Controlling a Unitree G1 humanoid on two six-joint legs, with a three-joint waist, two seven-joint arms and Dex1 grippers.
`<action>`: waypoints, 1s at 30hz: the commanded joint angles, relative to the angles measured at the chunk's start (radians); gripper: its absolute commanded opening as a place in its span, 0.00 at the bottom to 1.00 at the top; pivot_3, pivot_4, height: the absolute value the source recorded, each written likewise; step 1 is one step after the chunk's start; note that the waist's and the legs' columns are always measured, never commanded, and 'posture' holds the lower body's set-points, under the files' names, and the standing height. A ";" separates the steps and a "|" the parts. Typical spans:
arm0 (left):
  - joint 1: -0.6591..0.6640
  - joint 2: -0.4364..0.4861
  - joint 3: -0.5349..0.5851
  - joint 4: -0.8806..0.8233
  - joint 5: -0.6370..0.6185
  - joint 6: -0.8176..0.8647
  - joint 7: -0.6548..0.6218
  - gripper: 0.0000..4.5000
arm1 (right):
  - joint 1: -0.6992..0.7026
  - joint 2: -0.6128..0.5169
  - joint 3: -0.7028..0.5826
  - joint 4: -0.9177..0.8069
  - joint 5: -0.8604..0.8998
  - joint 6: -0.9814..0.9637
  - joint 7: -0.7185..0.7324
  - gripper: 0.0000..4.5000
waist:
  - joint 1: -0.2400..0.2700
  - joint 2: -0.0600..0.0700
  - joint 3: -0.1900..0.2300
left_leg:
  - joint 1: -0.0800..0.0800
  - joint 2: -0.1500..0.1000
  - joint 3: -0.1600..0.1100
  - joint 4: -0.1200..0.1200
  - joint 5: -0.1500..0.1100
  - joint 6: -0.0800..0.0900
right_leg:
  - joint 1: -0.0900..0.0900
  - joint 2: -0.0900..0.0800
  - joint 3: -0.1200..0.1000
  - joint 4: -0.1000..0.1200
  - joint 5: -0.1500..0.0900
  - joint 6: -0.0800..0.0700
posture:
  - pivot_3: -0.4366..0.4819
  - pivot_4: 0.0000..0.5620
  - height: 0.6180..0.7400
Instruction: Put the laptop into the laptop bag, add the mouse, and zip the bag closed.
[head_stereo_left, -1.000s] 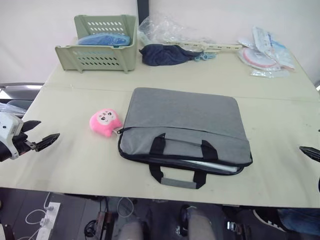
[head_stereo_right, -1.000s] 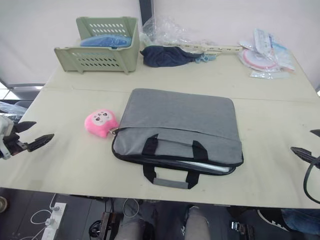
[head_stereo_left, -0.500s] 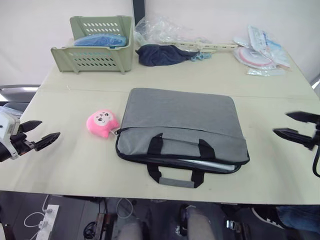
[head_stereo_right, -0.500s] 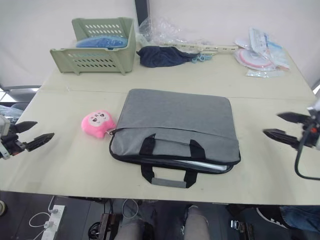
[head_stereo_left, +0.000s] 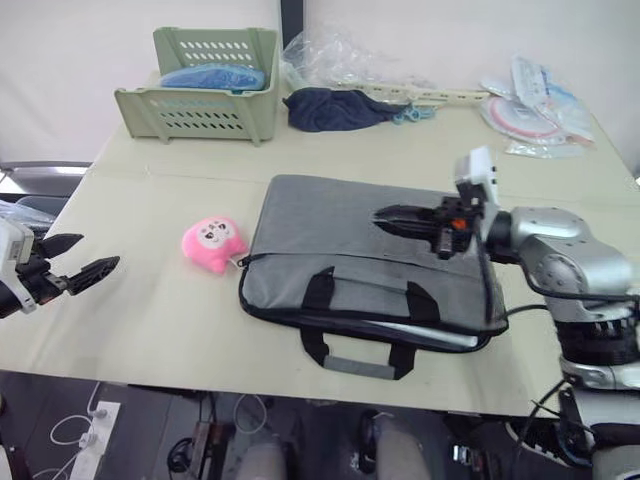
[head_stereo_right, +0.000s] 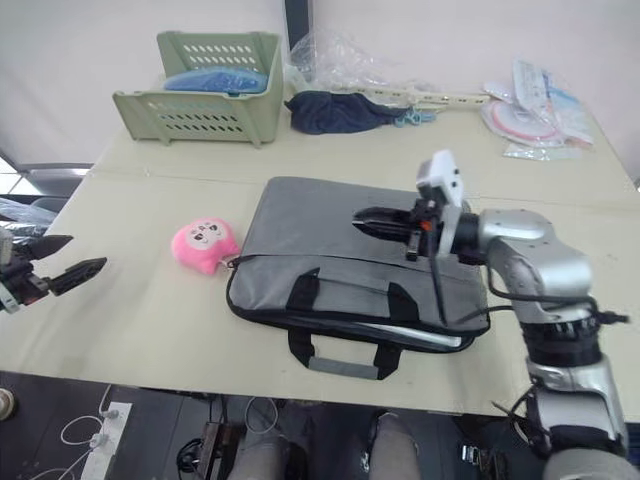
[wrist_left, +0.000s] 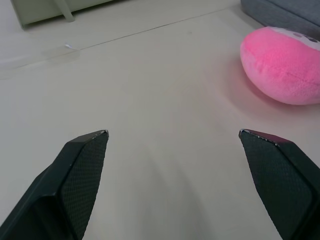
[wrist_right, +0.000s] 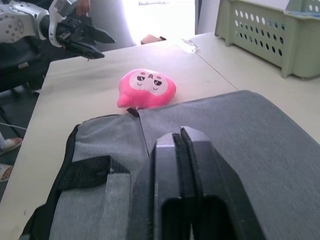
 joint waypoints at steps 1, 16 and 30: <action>0.021 0.004 0.040 -0.061 -0.030 0.013 0.003 1.00 | -0.016 0.064 0.056 0.061 -0.064 -0.049 -0.023 0.03 | -0.012 0.000 0.000 | 0.000 0.000 0.000 0.000 0.000 0.000 | 0.000 0.000 0.000 0.001 0.000 0.000 | 0.48 0.27 1.00; 0.058 0.016 0.049 -0.172 -0.056 0.101 -0.003 1.00 | 0.041 0.145 0.223 0.378 -0.296 -0.218 0.044 0.03 | -0.042 -0.007 -0.004 | 0.011 0.001 -0.001 -0.002 0.000 -0.001 | 0.005 0.000 0.001 0.008 0.000 0.000 | 0.48 0.27 1.00; -0.236 0.030 -0.137 -0.179 -0.057 0.361 -0.066 1.00 | 0.046 0.150 0.226 0.369 -0.309 -0.152 0.048 0.03 | -0.034 -0.024 -0.015 | 0.012 0.001 -0.005 -0.002 -0.001 -0.003 | 0.008 0.001 0.001 0.010 -0.004 -0.008 | 0.48 0.27 1.00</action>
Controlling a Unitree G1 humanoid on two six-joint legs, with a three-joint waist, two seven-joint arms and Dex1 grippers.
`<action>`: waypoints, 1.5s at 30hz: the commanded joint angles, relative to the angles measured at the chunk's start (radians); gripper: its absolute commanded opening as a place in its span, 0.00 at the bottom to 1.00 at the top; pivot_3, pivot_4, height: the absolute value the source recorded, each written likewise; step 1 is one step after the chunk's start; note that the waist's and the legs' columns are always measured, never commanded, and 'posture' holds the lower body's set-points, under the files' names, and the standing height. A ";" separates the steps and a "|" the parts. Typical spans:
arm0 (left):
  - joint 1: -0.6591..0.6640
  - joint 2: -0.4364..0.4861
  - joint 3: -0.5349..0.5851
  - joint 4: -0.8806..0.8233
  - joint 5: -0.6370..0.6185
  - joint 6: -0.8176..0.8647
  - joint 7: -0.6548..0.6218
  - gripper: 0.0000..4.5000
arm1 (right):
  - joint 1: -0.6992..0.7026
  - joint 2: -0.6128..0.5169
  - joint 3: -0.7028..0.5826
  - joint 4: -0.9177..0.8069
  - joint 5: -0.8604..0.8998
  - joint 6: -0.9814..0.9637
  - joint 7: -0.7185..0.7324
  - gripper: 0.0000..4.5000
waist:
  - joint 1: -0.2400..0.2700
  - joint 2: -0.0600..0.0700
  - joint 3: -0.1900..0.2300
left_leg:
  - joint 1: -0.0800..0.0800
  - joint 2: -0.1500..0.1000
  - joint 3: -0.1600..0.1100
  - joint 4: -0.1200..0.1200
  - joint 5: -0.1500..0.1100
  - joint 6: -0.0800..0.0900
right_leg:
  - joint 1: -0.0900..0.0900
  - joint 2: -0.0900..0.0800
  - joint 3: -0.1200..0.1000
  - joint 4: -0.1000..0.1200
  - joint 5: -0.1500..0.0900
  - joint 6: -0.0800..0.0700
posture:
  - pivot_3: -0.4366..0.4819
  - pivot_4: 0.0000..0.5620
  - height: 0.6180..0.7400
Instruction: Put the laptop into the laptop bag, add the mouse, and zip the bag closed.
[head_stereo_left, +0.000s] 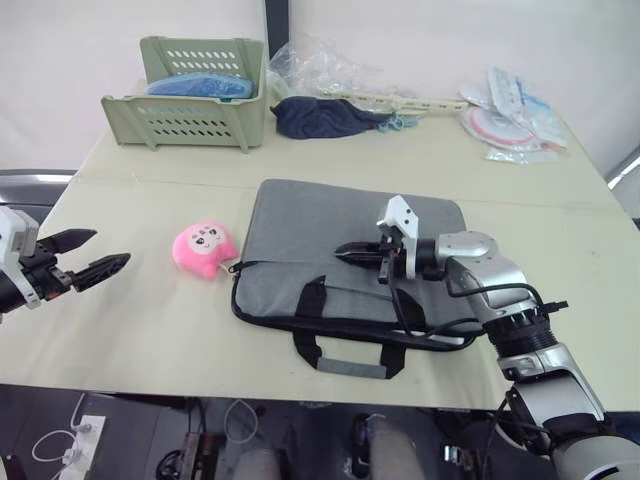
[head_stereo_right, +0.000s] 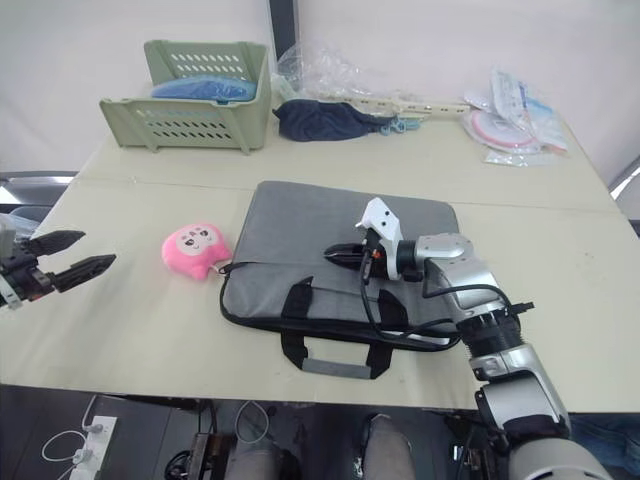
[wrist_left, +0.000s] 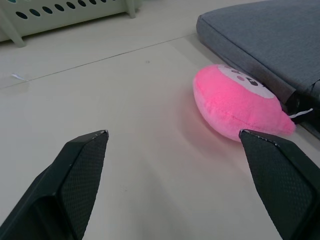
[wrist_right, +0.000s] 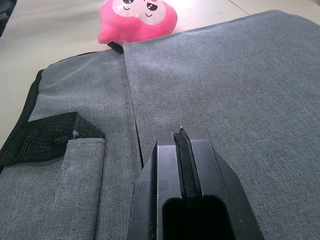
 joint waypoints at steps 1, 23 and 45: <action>-0.170 0.008 -0.088 0.058 0.025 0.070 -0.006 1.00 | 0.047 -0.003 0.039 0.064 -0.036 0.039 0.017 0.03 | 0.000 -0.002 -0.001 | 0.001 0.000 0.000 0.000 0.000 0.000 | 0.000 0.000 0.000 0.001 0.000 -0.001 | 0.48 0.27 1.00; -0.855 -0.250 -0.641 0.880 0.575 -0.164 -0.214 1.00 | 0.047 -0.002 0.035 0.058 -0.049 0.041 0.028 0.03 | -0.008 -0.005 -0.005 | 0.000 0.001 0.000 0.000 0.000 0.000 | 0.000 0.001 -0.001 0.001 -0.001 -0.003 | 0.48 0.27 1.00; -0.741 -0.089 -0.556 0.686 0.543 0.014 -0.517 0.01 | 0.046 0.032 0.041 0.093 -0.061 0.015 0.010 0.00 | -0.011 -0.003 -0.004 | -0.001 0.001 -0.002 0.001 0.000 0.000 | 0.000 0.001 -0.001 0.001 -0.002 -0.003 | 0.48 0.27 1.00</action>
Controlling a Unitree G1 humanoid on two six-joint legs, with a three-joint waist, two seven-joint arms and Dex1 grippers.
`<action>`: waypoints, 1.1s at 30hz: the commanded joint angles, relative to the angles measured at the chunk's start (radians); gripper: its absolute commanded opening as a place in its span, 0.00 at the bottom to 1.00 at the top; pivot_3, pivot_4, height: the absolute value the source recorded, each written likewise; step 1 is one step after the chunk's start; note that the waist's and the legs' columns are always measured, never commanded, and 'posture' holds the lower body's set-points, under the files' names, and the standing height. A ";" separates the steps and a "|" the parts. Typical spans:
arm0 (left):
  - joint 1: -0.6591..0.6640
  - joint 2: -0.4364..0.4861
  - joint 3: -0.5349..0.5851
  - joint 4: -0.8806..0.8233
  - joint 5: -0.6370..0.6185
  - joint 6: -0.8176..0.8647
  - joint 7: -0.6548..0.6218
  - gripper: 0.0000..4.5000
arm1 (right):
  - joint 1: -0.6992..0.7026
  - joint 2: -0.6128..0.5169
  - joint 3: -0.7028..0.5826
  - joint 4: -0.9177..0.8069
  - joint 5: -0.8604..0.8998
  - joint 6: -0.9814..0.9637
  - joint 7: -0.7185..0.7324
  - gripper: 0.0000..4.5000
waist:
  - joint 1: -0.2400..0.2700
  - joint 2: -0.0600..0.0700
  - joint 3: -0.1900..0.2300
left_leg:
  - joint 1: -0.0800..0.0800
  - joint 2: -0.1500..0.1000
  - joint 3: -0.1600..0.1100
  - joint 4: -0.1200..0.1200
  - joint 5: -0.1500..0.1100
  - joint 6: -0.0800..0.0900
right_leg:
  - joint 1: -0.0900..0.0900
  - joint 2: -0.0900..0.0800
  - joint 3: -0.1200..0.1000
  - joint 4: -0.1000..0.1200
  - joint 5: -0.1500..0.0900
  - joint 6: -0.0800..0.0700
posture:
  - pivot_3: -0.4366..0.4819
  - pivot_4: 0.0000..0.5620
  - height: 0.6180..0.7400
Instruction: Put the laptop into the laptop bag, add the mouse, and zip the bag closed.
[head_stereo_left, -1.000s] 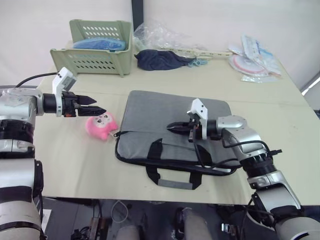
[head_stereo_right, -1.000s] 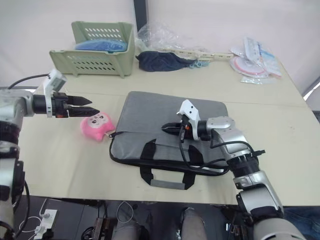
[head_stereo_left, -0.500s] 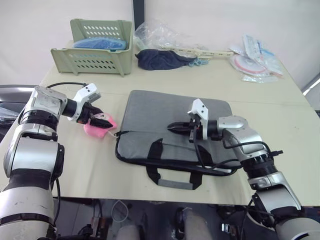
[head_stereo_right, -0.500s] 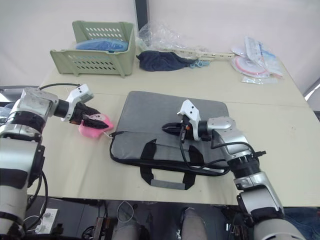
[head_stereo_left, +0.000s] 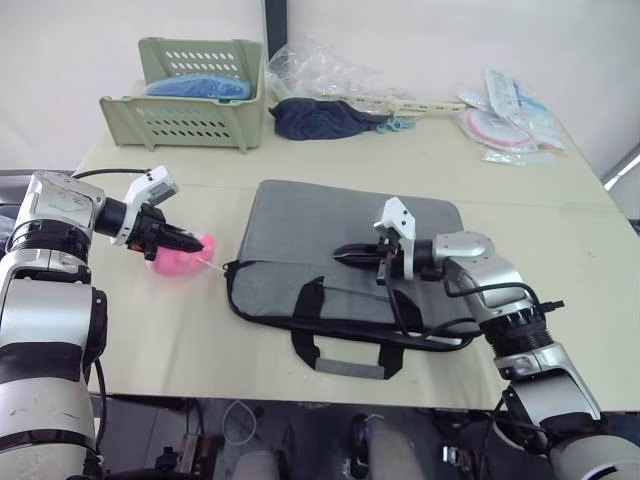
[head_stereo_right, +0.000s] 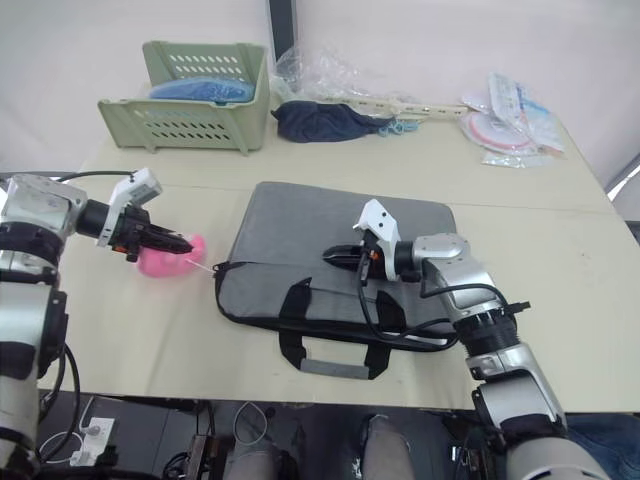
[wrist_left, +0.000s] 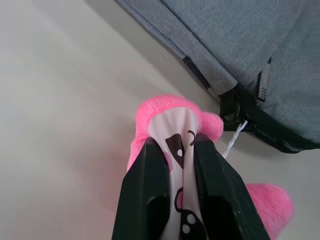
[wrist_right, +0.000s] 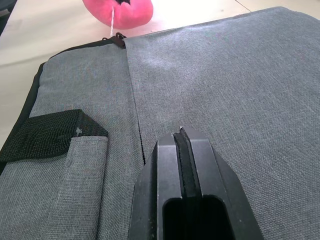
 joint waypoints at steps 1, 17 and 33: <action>0.103 0.093 0.036 -0.194 -0.052 0.120 -0.108 0.01 | 0.056 0.012 0.042 0.086 -0.043 0.020 -0.008 0.00 | -0.004 0.001 0.001 | 0.000 0.000 0.000 0.000 0.000 0.000 | 0.000 0.000 0.000 0.000 0.000 0.000 | 0.48 0.27 1.00; 0.800 0.284 0.289 -1.174 -0.466 0.728 0.069 0.01 | 0.041 0.057 0.049 0.142 -0.062 -0.013 -0.001 0.00 | -0.002 0.006 0.004 | 0.004 0.013 0.003 0.001 -0.002 -0.009 | -0.001 0.012 0.003 0.001 -0.004 -0.007 | 0.48 0.27 1.00; 1.072 0.112 0.438 -1.557 -0.738 0.971 0.364 0.01 | 0.049 0.070 0.056 0.132 -0.069 -0.010 0.000 0.00 | -0.002 0.007 0.004 | 0.006 0.015 0.007 0.001 -0.004 -0.013 | -0.001 0.018 0.013 0.000 -0.005 -0.008 | 0.48 0.27 1.00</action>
